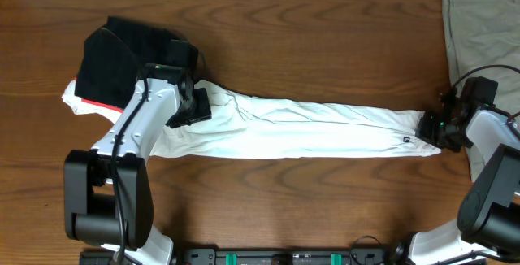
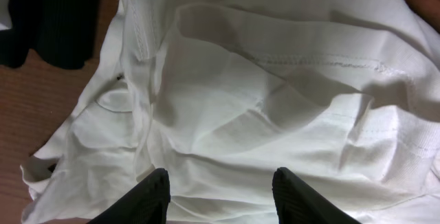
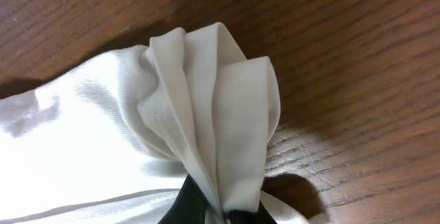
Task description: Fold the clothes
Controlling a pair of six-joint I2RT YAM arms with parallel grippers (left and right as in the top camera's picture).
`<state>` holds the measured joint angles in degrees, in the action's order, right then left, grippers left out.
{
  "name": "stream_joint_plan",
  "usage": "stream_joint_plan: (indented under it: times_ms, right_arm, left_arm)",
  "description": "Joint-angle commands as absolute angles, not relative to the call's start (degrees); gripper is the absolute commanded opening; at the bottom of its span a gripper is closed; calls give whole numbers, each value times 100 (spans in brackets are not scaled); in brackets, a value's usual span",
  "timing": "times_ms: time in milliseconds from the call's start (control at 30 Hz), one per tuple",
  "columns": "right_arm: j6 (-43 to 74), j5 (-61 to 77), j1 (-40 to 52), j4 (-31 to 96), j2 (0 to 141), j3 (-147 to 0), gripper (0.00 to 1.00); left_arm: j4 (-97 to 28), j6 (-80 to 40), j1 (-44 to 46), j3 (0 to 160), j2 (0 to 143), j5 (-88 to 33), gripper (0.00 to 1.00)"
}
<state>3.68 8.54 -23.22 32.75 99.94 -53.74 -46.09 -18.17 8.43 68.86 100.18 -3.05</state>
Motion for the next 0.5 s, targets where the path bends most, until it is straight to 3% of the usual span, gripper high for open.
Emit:
stream_joint_plan:
  times_ms: [0,367,467]
  right_arm:
    - [384,910,-2375,3400,10071,-5509,1]
    - [379,954,-2974,4189,10071,-6812,1]
    - [235,1221,-3081,4453,10071,-7089,1]
  left_arm:
    - [-4626,-1767,825,7054,9815,-338,51]
    - [-4797,-1769,543,7087,8676,-336,51]
    - [-4888,-1791,377,7087,8427,-336,56]
